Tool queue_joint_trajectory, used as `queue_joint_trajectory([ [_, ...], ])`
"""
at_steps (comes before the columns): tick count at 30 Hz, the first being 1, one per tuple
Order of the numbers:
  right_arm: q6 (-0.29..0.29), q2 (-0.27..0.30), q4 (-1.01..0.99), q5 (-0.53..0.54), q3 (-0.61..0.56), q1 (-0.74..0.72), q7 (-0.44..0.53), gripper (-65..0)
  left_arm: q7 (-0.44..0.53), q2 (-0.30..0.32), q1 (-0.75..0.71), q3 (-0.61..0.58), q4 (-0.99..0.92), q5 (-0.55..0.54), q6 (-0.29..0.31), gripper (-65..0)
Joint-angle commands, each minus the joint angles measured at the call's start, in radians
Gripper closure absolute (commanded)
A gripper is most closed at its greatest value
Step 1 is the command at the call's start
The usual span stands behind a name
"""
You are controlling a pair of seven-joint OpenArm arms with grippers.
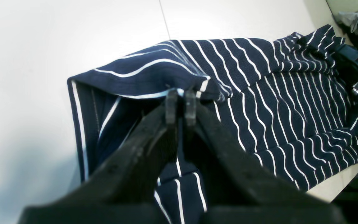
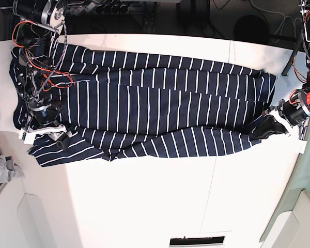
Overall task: Layout the t-shirt on the table in an organized manner, then fold the t-shirt properly
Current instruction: 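Hold the folded shirt ends with both grippers and pull them taut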
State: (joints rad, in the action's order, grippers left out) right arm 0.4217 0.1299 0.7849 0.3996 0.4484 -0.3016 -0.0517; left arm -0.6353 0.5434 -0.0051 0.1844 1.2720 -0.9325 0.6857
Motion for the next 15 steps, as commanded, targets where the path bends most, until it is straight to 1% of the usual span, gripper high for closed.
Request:
queue_joint_trajectory([
  [1, 0.005, 0.011, 0.011, 0.029, 0.01, -0.019, 0.016, -34.1, 0.021, 0.022, 0.016, 0.008, 0.016, -0.02, 0.012, 0.0],
  [6, 0.005, 0.01, 0.011, 0.081, 0.011, -0.023, -0.013, -34.1, 0.021, 0.022, 0.016, 0.008, 0.016, -0.02, 0.012, 0.0],
  [15, 0.005, 0.002, 0.073, 0.075, 0.013, -0.023, -0.013, -34.1, 0.021, 0.022, 0.016, 0.008, 0.016, -0.005, 0.012, 0.0],
])
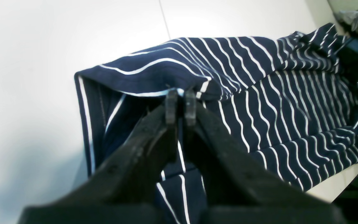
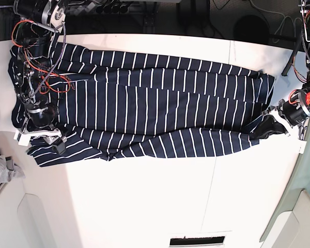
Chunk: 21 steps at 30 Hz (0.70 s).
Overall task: Layout the t-shirt on the table in an organized manner, then fold the t-shirt properly
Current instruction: 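Hold the folded shirt ends with both grippers and pull them taut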
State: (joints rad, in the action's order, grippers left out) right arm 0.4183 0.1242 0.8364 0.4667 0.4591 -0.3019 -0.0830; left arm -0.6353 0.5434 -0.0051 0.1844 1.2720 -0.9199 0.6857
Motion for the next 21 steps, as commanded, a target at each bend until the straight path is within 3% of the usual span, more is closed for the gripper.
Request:
queue_joint_trajectory([
  [1, 0.008, 0.008, 0.032, -0.004, 0.002, -0.022, 0.017, -34.1, 0.021, 0.022, 0.016, 0.008, 0.016, -0.018, 0.012, 0.0],
  [11, 0.002, 0.005, 0.063, -0.04, 0.002, -0.021, -0.046, -34.1, 0.026, 0.022, 0.016, 0.008, 0.016, -0.019, 0.012, 0.0],
  [16, -0.077, -0.014, 0.06, -0.055, 0.002, -0.022, -0.045, -34.1, 0.026, 0.022, 0.016, 0.008, 0.016, -0.018, 0.012, 0.0],
  [21, -0.077, -0.023, 0.054, -0.068, 0.001, -0.023, -0.037, -34.0, 0.026, 0.022, 0.016, 0.008, 0.016, -0.019, 0.012, 0.0],
])
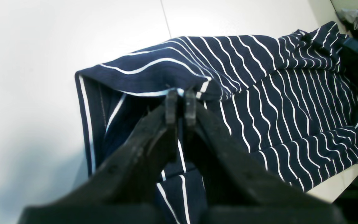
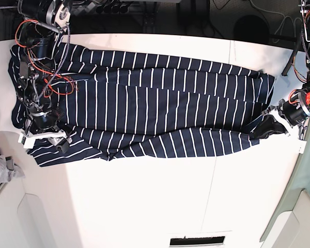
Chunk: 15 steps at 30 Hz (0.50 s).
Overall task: Layout the t-shirt on the table in an organized manner, then fold the t-shirt properly
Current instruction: 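Hold the folded shirt ends with both grippers and pull them taut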
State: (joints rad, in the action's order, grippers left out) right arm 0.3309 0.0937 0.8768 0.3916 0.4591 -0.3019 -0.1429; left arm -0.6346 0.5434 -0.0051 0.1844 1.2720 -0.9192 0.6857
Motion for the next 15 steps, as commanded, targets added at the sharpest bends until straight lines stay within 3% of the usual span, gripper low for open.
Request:
queue_joint_trajectory([
  [1, 0.008, 0.008, 0.014, 0.006, 0.0, -0.023, 0.025, -34.0, 0.025, 0.022, 0.016, 0.008, 0.016, -0.019, 0.012, 0.0],
  [3, -0.01, 0.008, 0.011, -0.016, 0.0, -0.023, 0.046, -31.1, 0.025, 0.022, 0.016, 0.008, 0.016, -0.019, 0.012, 0.0],
  [6, -0.029, 0.008, -0.005, -0.045, 0.001, -0.028, 0.071, -18.0, 0.025, 0.022, 0.016, 0.008, 0.016, -0.019, 0.012, 0.0],
  [8, -0.022, 0.008, -0.011, -0.054, 0.001, -0.03, 0.084, -13.1, 0.024, 0.022, 0.016, 0.009, 0.016, -0.019, 0.012, 0.0],
  [11, -0.01, 0.008, -0.013, -0.145, 0.0, -0.041, 0.106, -2.0, 0.025, 0.022, 0.016, 0.008, 0.016, -0.019, 0.012, 0.0],
  [15, -0.01, 0.011, -0.013, -0.22, 0.001, -0.07, 0.109, 0.0, 0.025, 0.022, 0.016, 0.009, 0.016, -0.019, 0.012, 0.0],
])
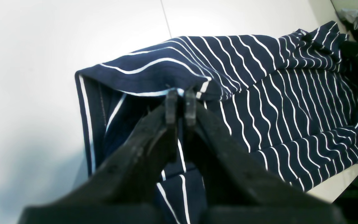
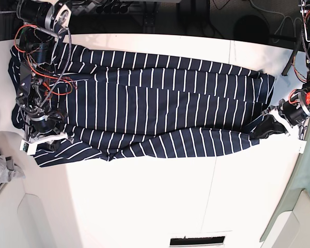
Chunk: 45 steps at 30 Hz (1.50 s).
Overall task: Layout the t-shirt on the table in an organized manner, then fold the t-shirt properly
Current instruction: 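Hold the folded shirt ends with both grippers and pull them taut, then regrasp the shirt's narrow ends with both grippers and straighten the strip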
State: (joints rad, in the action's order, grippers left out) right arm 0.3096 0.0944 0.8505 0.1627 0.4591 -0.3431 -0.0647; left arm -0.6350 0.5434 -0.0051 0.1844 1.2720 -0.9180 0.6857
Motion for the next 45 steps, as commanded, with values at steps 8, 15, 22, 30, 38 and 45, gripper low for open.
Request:
queue_joint_trajectory([
  [8, 0.247, 0.039, 0.076, 0.06, -0.006, -0.116, 0.02, 0.0, 0.027, 0.044, 0.03, 0.027, 0.035, -0.137, 0.012, 0.0],
  [15, 0.248, 0.079, 0.462, 0.291, -0.037, 0.043, -0.209, 0.0, -0.117, 0.079, -0.007, 0.166, 0.183, -0.186, 0.012, 0.0],
  [22, 0.248, 0.083, 0.845, 0.408, -0.043, 0.281, -0.358, 0.0, -0.158, 0.124, -0.072, 0.197, 0.209, -0.227, 0.012, 0.0],
  [30, 0.248, 0.085, 1.081, 0.447, -0.042, 0.537, -0.359, 0.0, -0.231, 0.125, -0.153, 0.258, 0.209, -0.249, 0.012, 0.0],
  [38, 0.248, 0.086, 1.121, 0.421, -0.04, 0.669, -0.359, 0.0, -0.246, 0.117, -0.262, 0.336, 0.209, -0.325, 0.012, 0.0],
  [45, 0.245, 0.085, 1.121, 0.378, -0.04, 0.703, -0.363, 0.0, -0.246, 0.116, -0.312, 0.336, 0.208, -0.324, 0.012, 0.0],
])
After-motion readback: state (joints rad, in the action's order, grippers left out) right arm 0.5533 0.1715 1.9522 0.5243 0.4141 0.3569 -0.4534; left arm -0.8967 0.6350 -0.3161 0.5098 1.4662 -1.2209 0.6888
